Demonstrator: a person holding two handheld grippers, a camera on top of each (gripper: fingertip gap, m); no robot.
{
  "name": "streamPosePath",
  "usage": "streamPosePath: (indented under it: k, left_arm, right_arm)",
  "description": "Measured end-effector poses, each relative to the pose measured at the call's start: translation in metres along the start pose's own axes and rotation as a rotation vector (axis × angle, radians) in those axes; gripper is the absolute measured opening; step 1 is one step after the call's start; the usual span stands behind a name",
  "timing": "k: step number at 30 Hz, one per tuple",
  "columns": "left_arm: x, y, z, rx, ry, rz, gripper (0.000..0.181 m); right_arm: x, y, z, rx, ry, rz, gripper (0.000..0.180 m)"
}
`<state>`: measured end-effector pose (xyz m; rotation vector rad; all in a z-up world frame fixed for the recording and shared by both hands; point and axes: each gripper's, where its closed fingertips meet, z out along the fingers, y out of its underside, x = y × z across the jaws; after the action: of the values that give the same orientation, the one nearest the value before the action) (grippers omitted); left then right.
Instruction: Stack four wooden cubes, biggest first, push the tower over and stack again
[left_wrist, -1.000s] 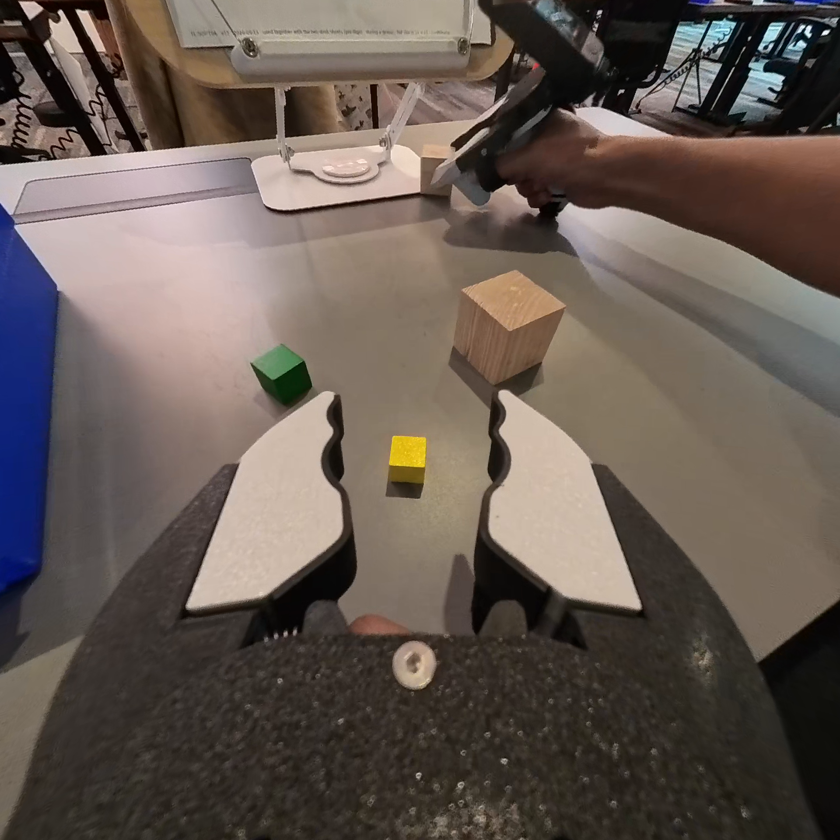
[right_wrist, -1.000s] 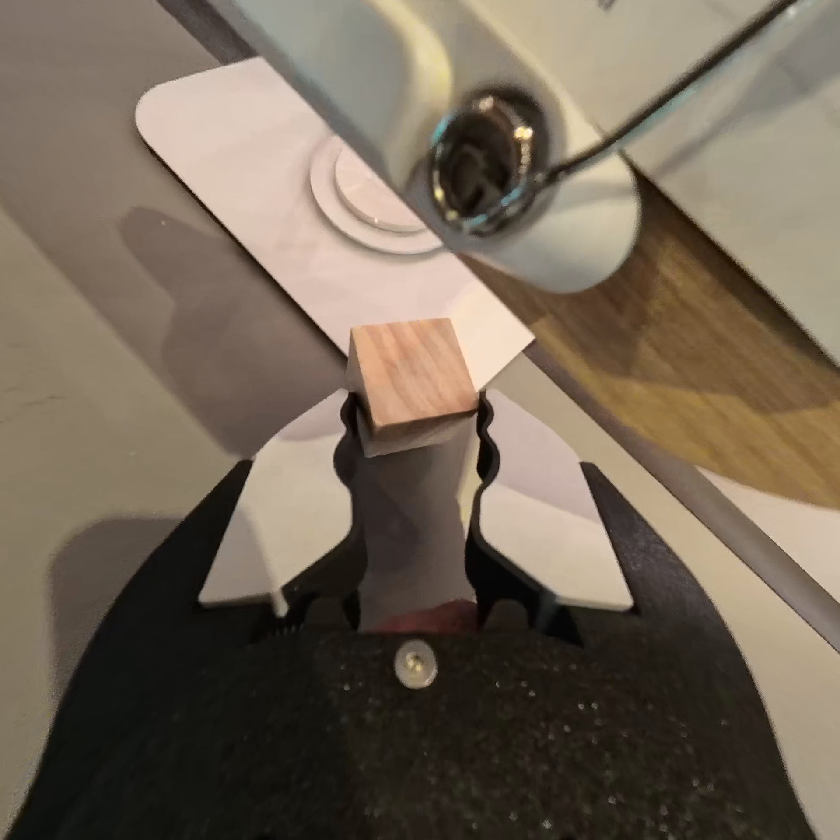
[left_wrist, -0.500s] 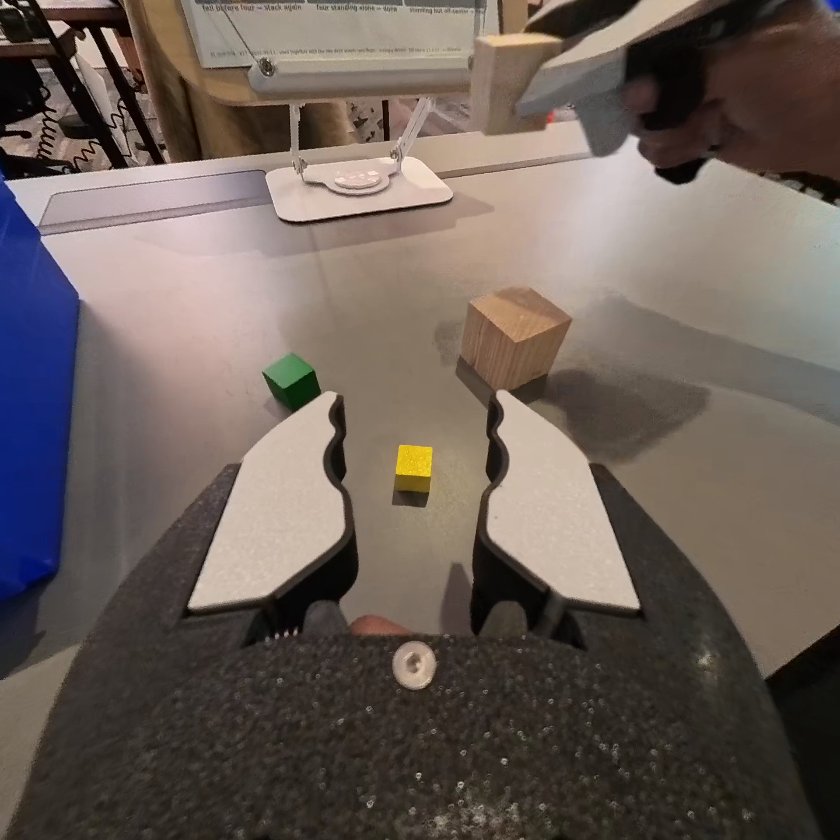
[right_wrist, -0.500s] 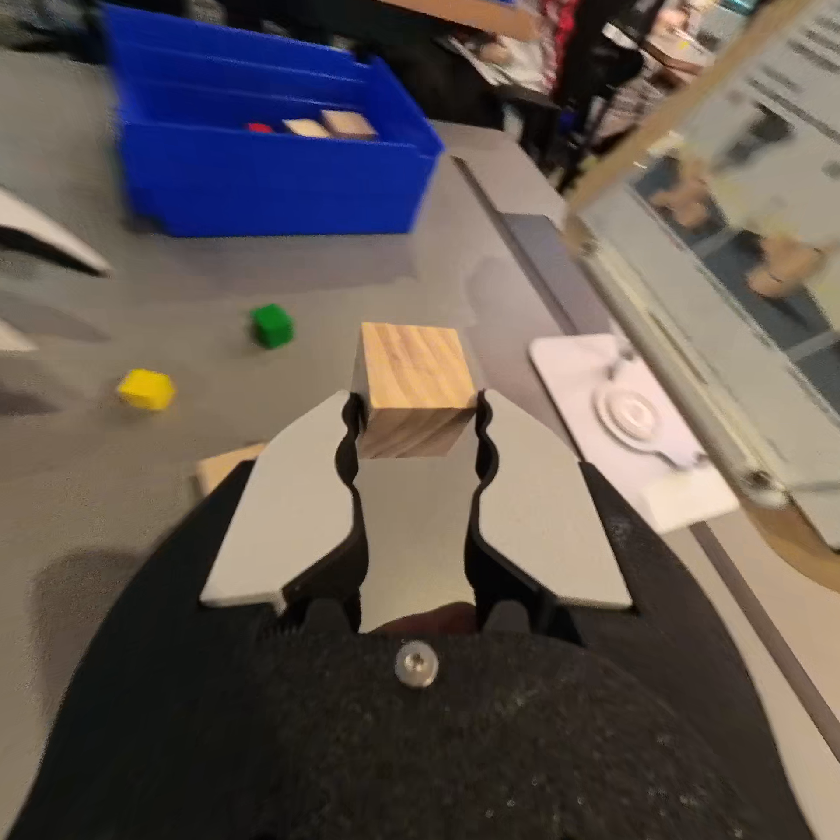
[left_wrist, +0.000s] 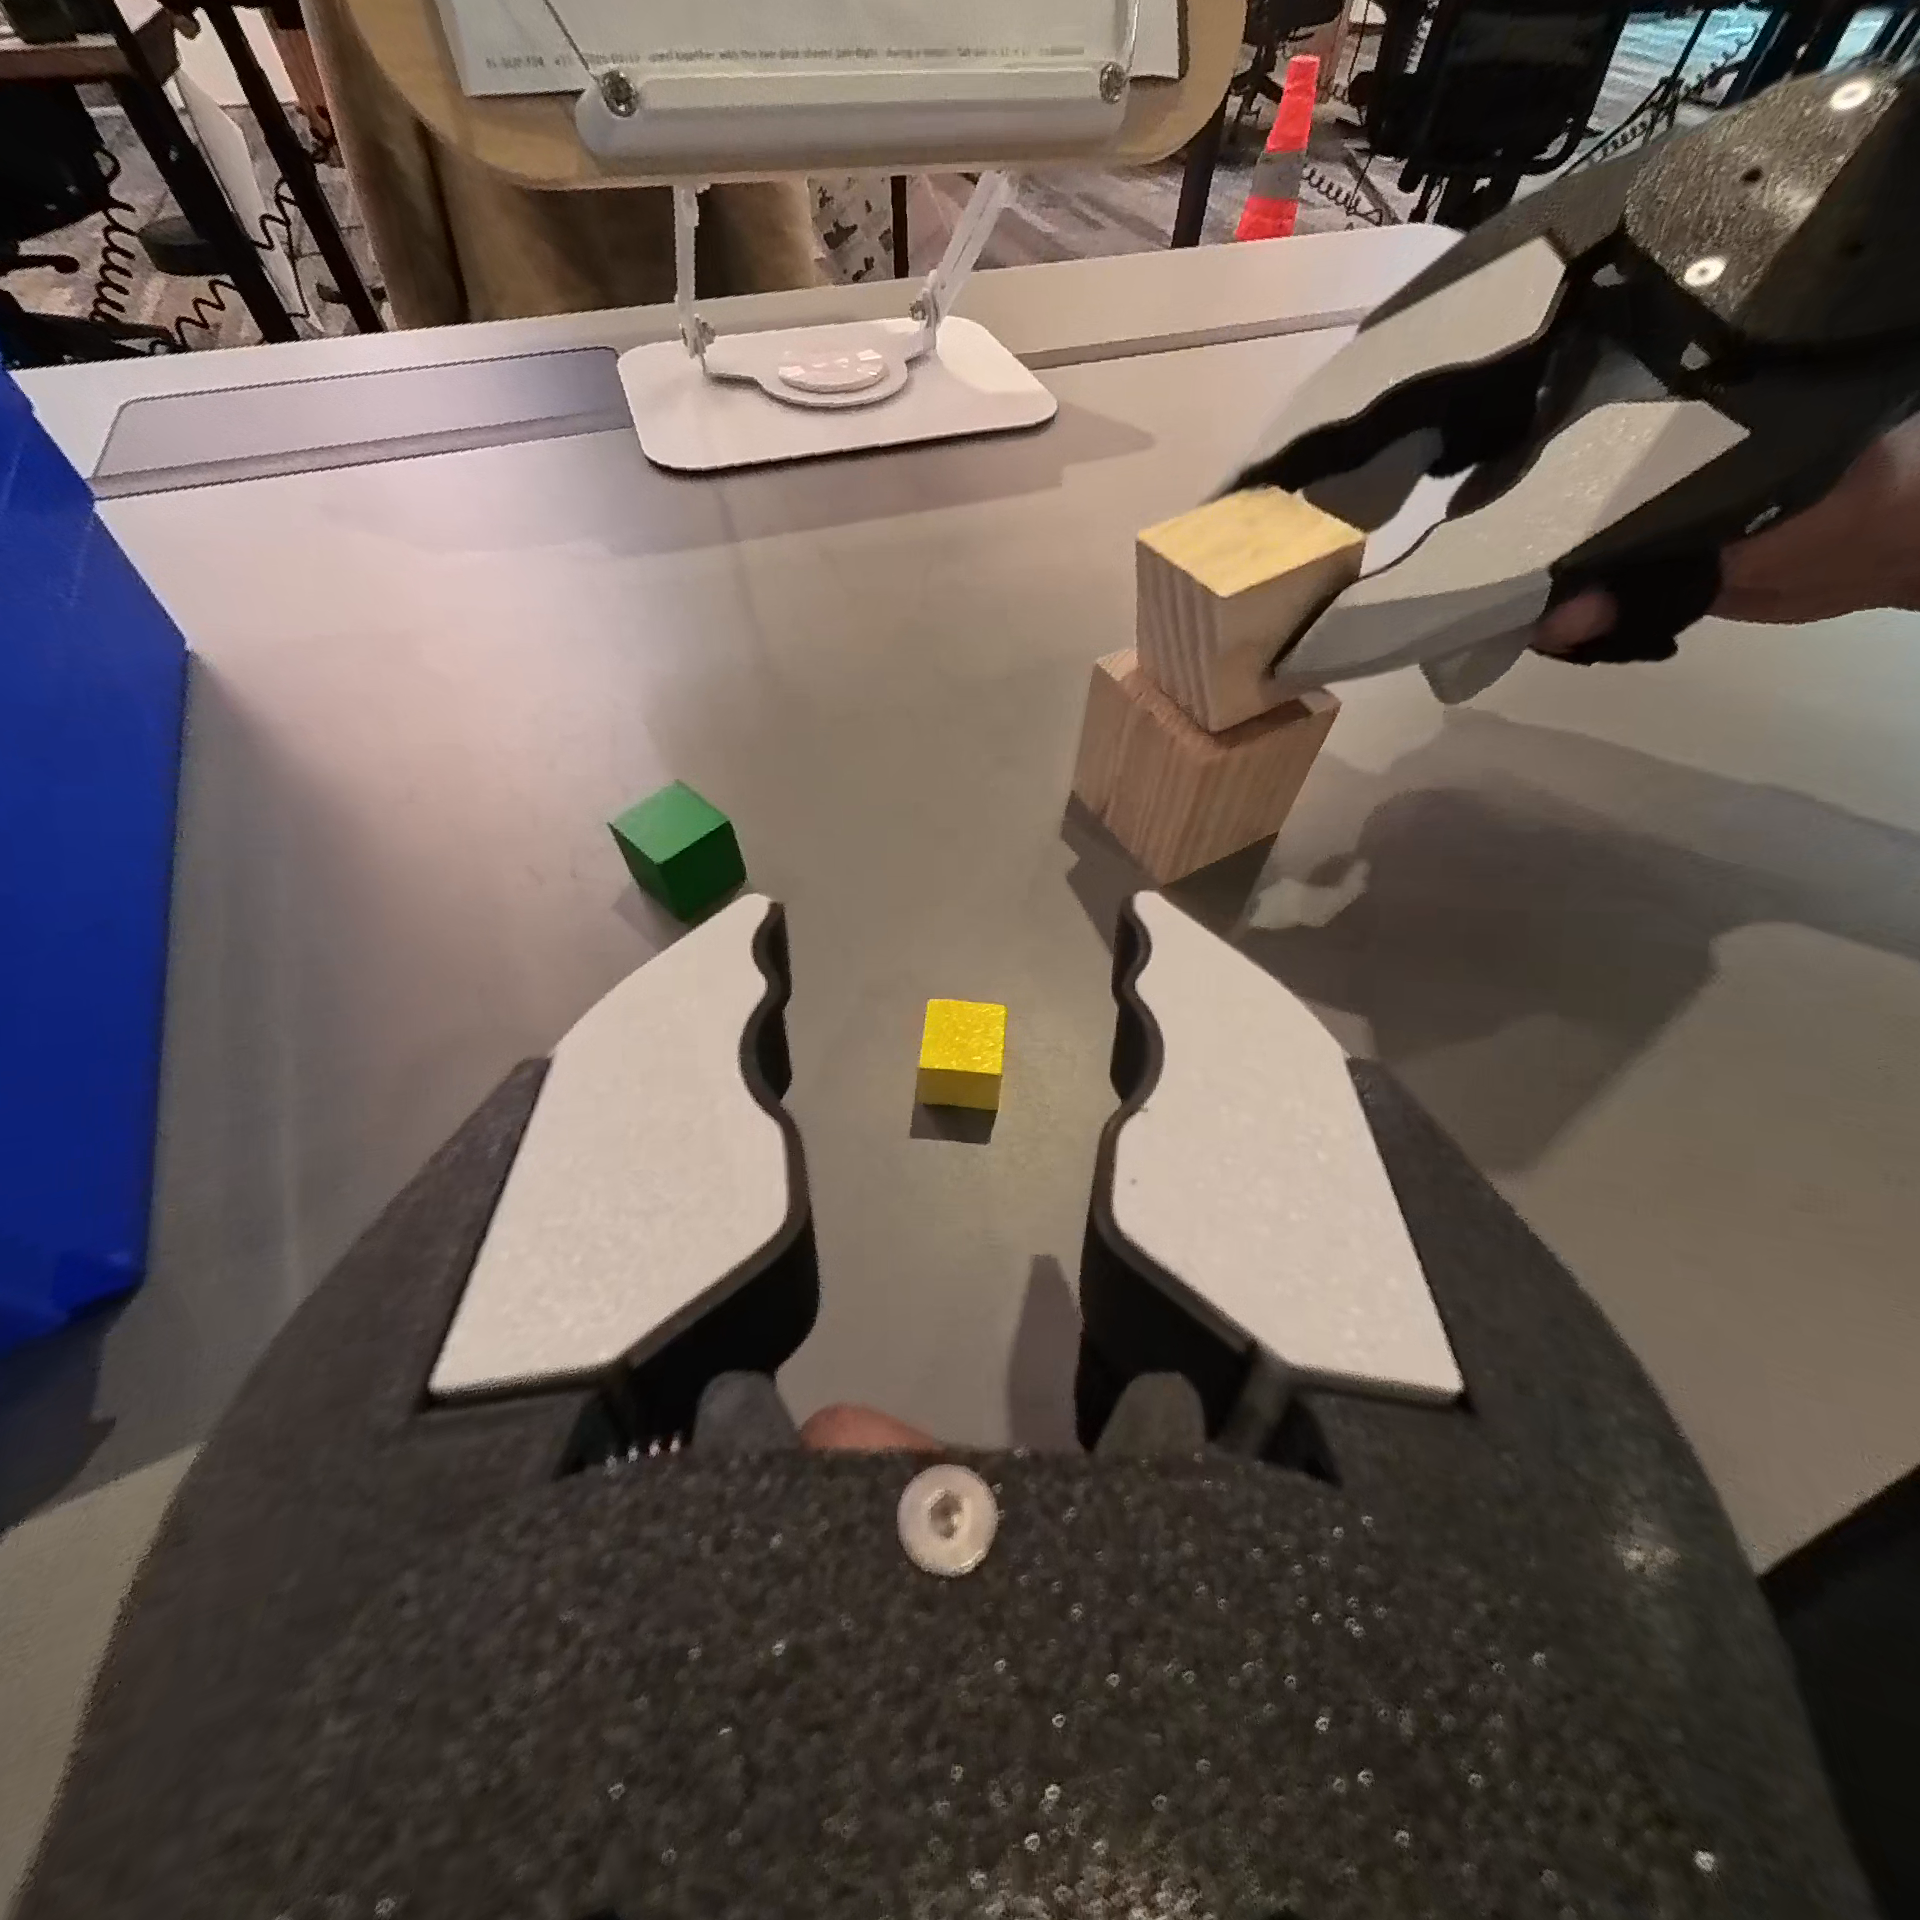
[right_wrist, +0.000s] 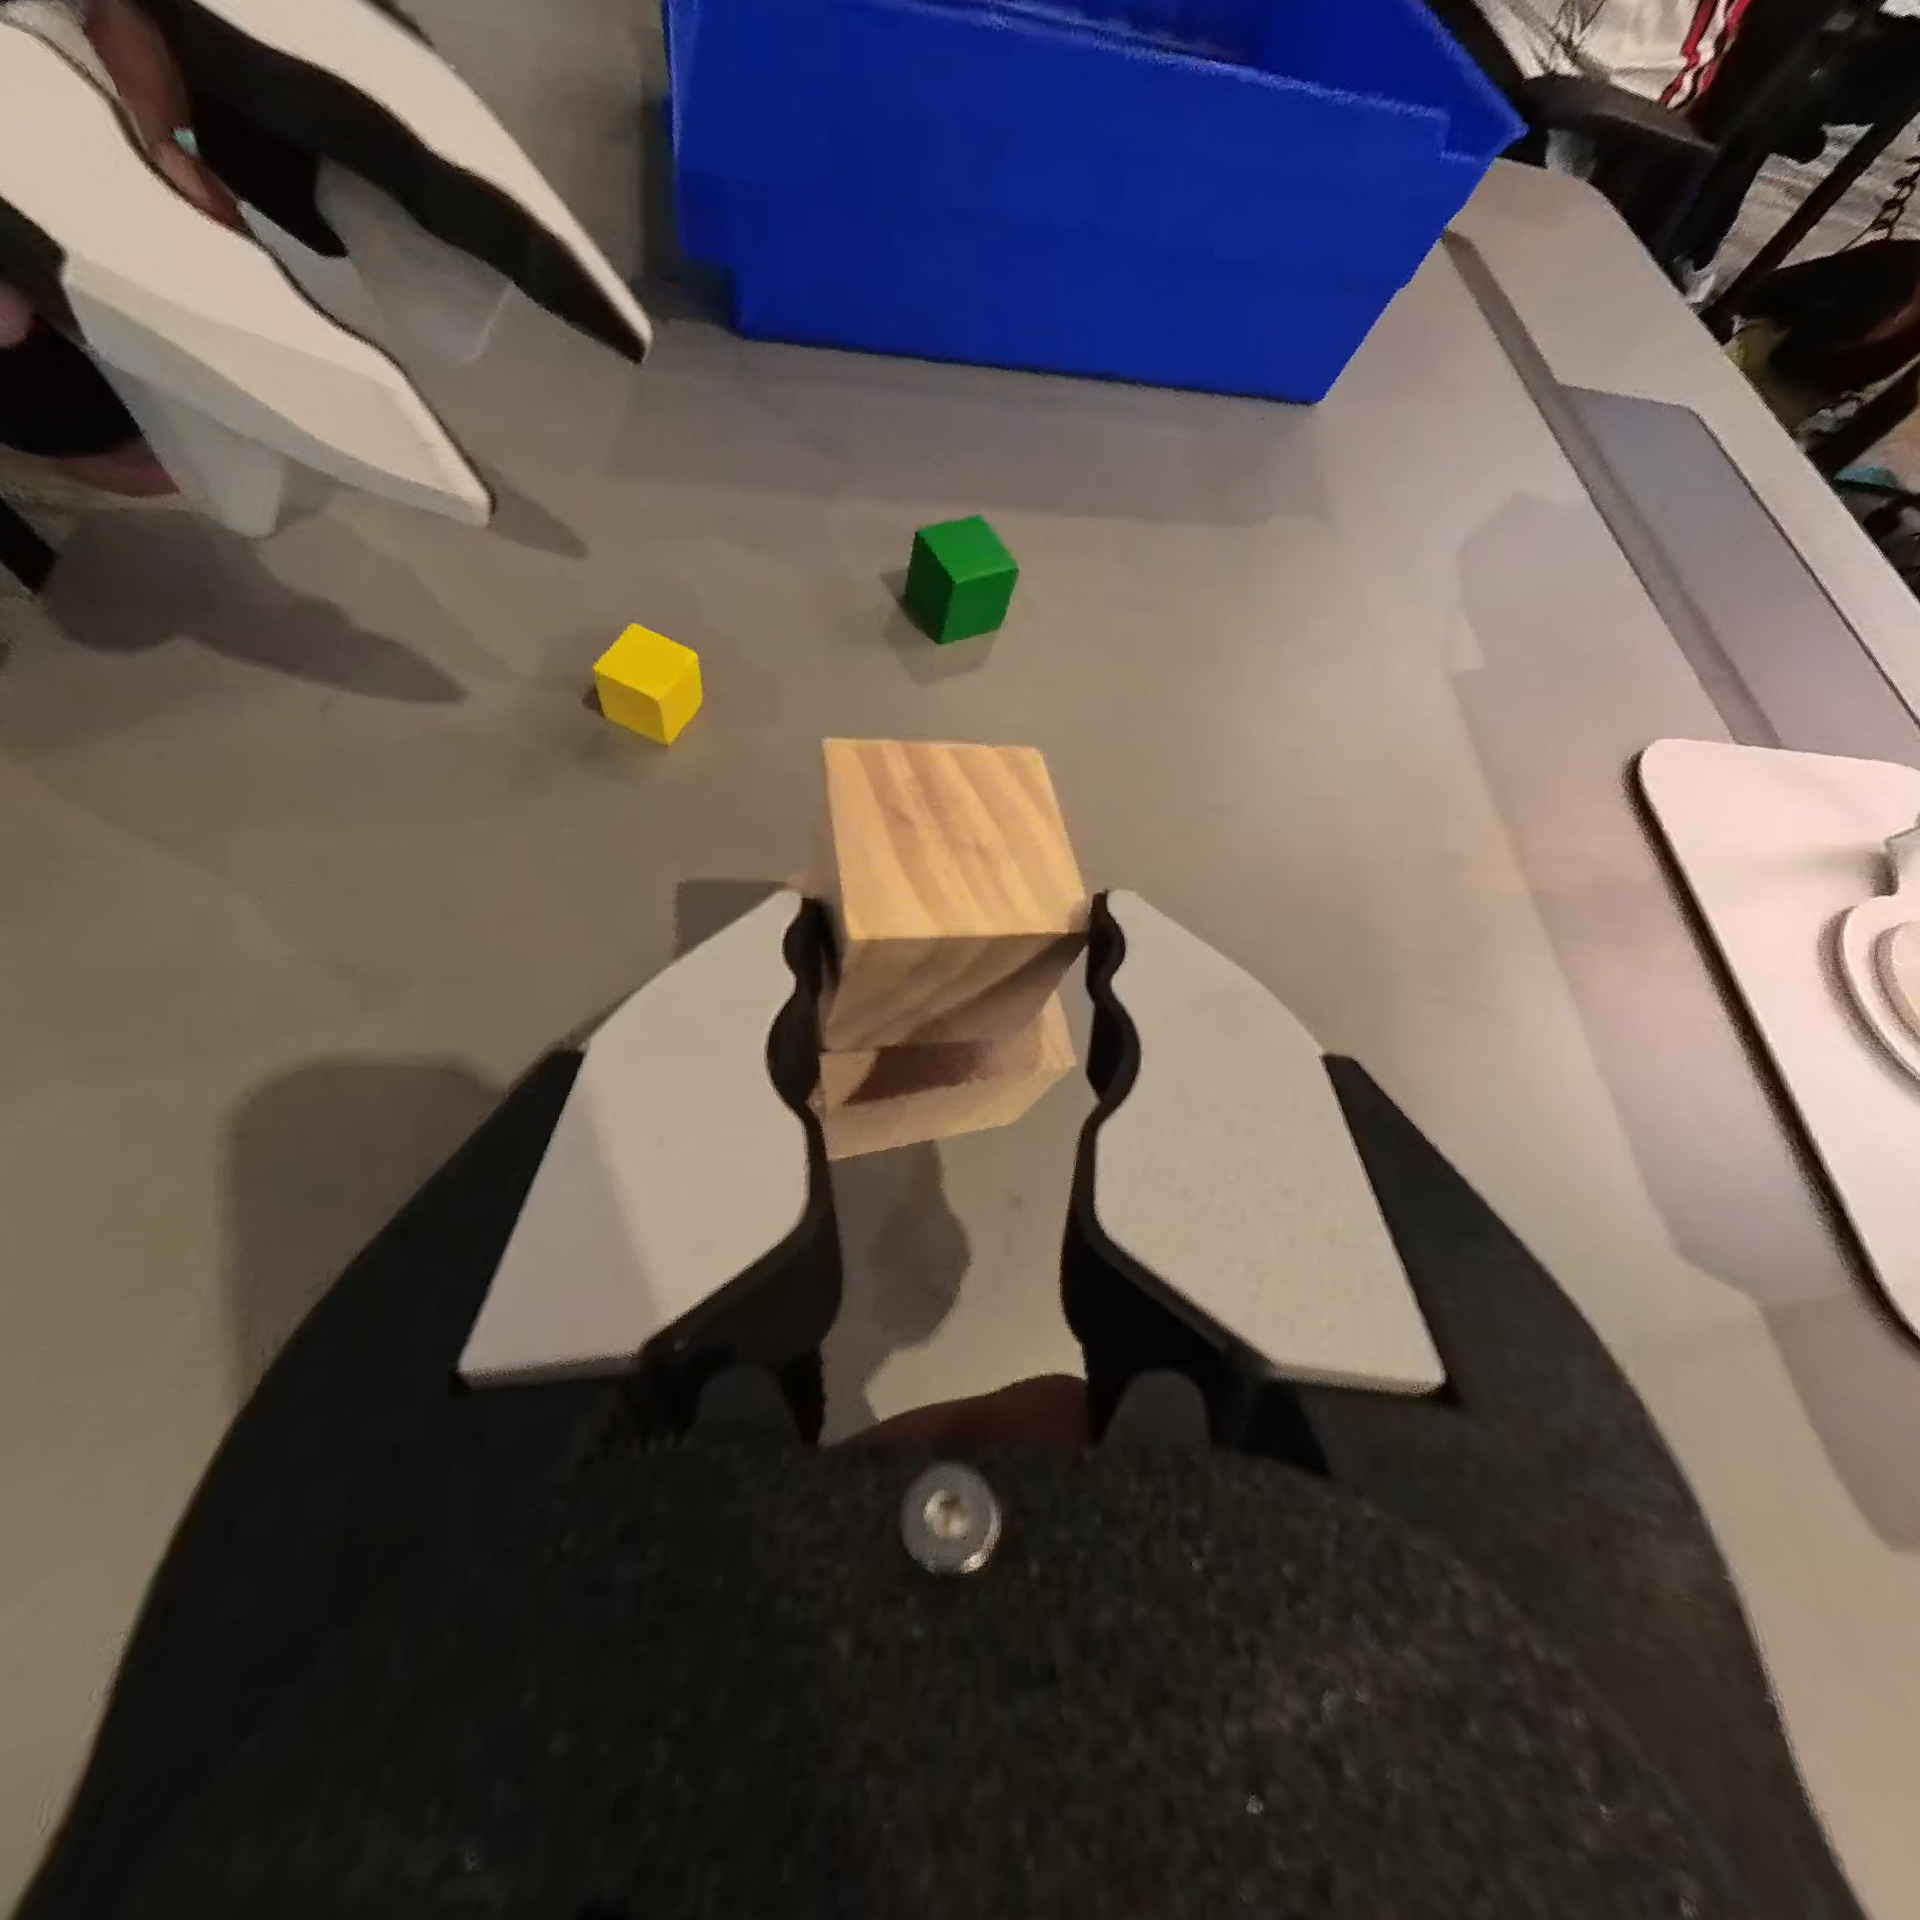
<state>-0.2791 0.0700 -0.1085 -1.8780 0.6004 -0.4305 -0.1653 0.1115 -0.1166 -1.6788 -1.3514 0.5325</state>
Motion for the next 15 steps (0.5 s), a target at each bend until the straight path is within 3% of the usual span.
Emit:
streamPosePath:
  k: [3,5,9,12,15]
  left_arm:
    - [-0.002,0.003,0.002,-0.010,0.002,0.010,0.060]
    - [-0.002,0.003,0.005,-0.017,0.026,0.038,0.060]
    - [-0.024,-0.001,0.015,-0.106,0.027,0.141,0.059]
    - [-0.038,0.005,0.029,-0.303,0.093,0.228,0.056]
    - [-0.061,0.020,0.046,-0.564,0.102,0.445,0.058]
  right_arm:
    - [-0.001,0.003,0.000,0.009,-0.002,-0.037,0.049]
    - [0.001,0.002,-0.007,0.019,0.001,-0.045,0.062]
    - [0.006,-0.016,-0.044,0.066,0.096,-0.032,0.065]
    - [-0.015,-0.029,-0.079,0.118,0.197,-0.011,0.060]
    - [-0.057,-0.027,-0.103,0.181,0.242,0.013,0.057]
